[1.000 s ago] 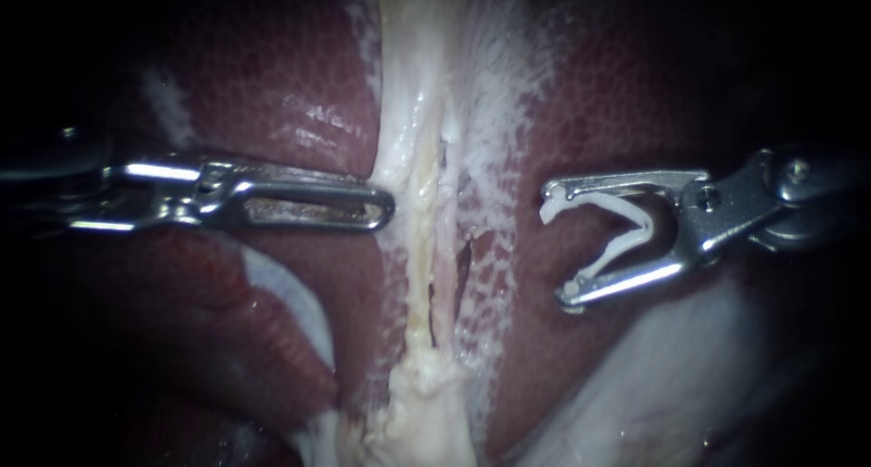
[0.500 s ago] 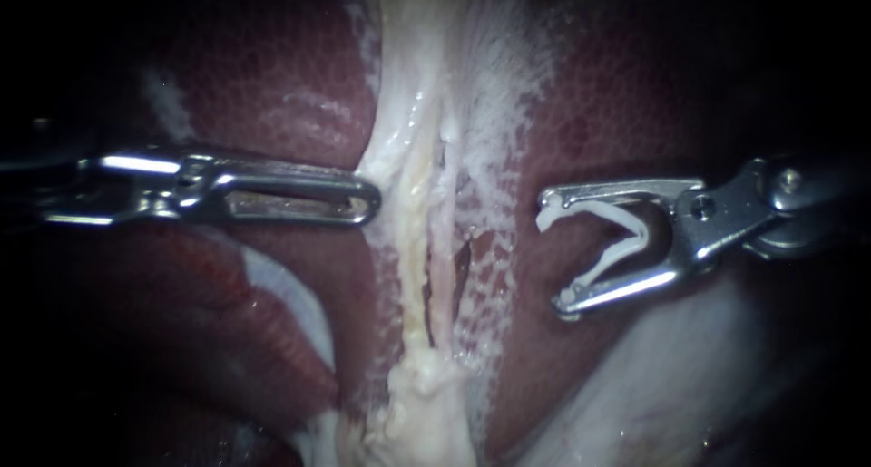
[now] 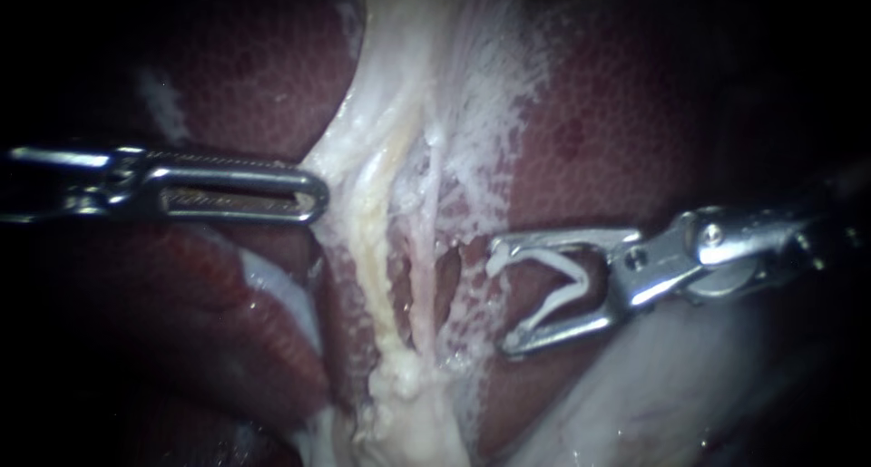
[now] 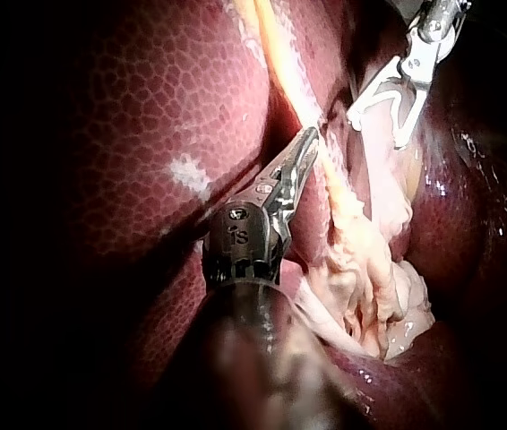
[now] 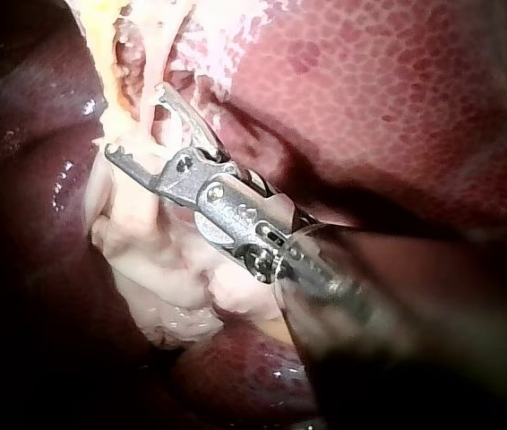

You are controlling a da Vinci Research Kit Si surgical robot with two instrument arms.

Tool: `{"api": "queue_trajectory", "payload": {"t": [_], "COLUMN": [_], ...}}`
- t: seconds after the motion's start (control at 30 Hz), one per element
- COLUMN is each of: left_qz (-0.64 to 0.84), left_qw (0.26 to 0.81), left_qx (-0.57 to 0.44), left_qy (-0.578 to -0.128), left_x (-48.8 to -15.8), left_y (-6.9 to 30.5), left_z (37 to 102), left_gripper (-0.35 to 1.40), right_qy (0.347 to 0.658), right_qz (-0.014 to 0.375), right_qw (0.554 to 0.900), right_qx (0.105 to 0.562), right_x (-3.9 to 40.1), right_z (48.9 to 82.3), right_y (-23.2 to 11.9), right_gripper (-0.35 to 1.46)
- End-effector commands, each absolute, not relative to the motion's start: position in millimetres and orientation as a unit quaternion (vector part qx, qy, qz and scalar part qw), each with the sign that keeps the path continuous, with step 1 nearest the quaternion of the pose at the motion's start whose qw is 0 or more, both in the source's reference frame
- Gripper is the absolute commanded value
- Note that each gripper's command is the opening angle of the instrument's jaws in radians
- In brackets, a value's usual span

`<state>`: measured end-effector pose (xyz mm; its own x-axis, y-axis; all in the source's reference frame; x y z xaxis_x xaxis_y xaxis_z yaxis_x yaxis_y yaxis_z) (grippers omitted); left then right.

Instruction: Clipping first clip left tube

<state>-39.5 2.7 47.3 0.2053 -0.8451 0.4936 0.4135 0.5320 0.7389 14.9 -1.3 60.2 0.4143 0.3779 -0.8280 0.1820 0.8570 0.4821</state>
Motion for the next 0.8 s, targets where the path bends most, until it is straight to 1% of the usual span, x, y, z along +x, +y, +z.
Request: {"api": "queue_trajectory", "payload": {"t": [0.03,0.33,0.5,0.8], "left_qz": [-0.424,-0.425,-0.425,-0.426], "left_qw": [0.741,0.741,0.741,0.741], "left_qx": [0.231,0.230,0.230,0.230], "left_qy": [-0.466,-0.466,-0.465,-0.465], "left_x": [-39.5,-39.6,-39.7,-39.7], "left_y": [2.7,2.5,2.4,2.3], "left_z": [47.3,47.1,46.9,46.9], "left_gripper": [-0.35,-0.35,-0.35,-0.35], "right_qy": [0.537,0.532,0.532,0.531], "right_qz": [0.062,0.067,0.065,0.065], "right_qw": [0.799,0.802,0.802,0.802], "right_qx": [0.263,0.264,0.263,0.267], "right_x": [15.3,18.9,20.2,21.1], "right_z": [60.5,63.2,64.3,65.3], "right_y": [-1.6,-4.0,-4.1,-4.1], "right_gripper": [0.60,0.60,0.60,0.60]}}
